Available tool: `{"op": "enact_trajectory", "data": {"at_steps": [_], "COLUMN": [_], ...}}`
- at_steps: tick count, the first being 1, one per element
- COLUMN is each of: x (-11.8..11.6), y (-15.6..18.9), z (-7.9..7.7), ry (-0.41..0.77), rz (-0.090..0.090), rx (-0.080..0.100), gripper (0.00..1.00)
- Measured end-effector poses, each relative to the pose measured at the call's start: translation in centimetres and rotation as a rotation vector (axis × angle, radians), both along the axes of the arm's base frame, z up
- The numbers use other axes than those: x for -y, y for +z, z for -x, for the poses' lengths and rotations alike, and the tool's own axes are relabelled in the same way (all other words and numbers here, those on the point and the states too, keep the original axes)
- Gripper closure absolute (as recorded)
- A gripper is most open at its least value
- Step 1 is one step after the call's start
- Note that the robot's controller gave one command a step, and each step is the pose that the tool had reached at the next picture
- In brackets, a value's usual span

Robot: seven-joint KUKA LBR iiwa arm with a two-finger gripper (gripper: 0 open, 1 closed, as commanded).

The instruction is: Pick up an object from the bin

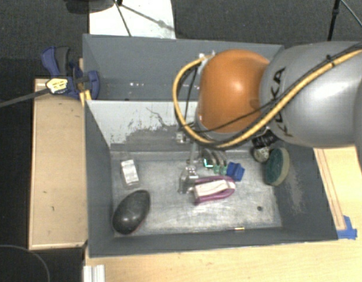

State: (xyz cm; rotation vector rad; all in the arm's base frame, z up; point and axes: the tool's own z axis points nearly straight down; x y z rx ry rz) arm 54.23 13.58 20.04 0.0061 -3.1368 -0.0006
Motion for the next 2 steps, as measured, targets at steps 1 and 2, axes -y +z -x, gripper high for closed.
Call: {"op": "enact_trajectory", "data": {"at_steps": [1,2], "x": [7.2,8.5], "y": [-6.9,-13.2], "z": [1.7,1.4], "ry": [-0.158,-0.238], "rz": [0.004,0.0], "rx": [0.0,0.004], "gripper": [0.0,0.0]}}
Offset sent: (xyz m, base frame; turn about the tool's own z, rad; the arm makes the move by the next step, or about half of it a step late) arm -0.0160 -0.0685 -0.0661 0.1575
